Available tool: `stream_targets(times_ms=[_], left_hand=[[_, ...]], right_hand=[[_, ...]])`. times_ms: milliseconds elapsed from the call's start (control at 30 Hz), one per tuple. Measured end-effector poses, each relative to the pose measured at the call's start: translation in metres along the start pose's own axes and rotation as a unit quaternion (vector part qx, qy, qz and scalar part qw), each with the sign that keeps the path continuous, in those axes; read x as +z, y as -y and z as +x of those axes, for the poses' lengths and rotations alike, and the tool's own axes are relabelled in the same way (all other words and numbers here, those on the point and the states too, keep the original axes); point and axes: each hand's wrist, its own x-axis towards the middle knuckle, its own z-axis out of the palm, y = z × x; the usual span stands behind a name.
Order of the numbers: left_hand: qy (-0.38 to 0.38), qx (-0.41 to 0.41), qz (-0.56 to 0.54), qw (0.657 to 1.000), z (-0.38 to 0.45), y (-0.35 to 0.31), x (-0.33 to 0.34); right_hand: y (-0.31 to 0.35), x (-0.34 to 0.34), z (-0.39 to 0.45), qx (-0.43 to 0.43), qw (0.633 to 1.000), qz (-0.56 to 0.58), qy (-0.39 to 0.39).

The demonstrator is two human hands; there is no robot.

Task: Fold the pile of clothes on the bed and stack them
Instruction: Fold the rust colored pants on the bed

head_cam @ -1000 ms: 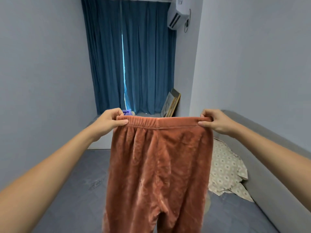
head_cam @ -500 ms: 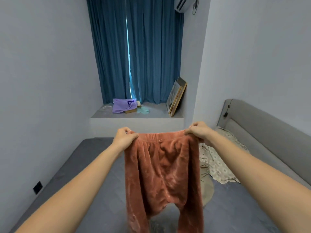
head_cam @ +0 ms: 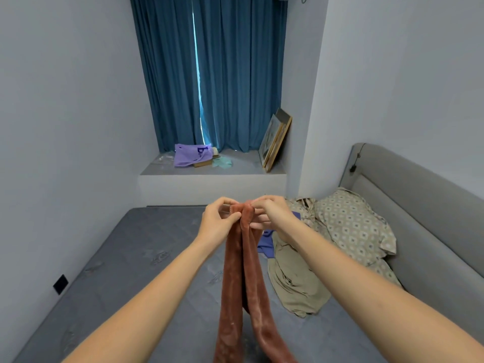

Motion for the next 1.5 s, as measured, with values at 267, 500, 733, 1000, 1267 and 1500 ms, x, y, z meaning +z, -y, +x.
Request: stream_targets(times_ms=[267,500,733,1000,1267,1500], left_hand=[[0.017,0.036,-0.001,0.999,-0.008,0.002,-0.005],[0.034,0.070,0.034,0.996,-0.001,0.006,-0.019],[0.101,0.088,-0.003,0.991,0.010,-0.005,-0.049],[0.085,0.121,0.001,0.989,0.033,-0.041,-0.075],[0.043,0.144,-0.042,0.988,0.039,-0.088,-0.088],[0.036,0.135,-0.079,0.987,0.025,-0.092,-0.093]], right_hand=[[-0.006,0.005,-0.002,-0.040,0.999,-0.010,0.008],[-0.018,-0.019,0.006,-0.203,0.942,-0.267,-0.012],[-0.028,-0.042,0.009,-0.227,0.891,-0.386,0.076],[0.013,-0.048,0.010,-0.278,0.913,-0.291,0.071],[0.059,-0.047,0.006,-0.299,0.944,-0.119,0.074],[0.056,-0.044,-0.006,-0.264,0.958,-0.071,0.088]])
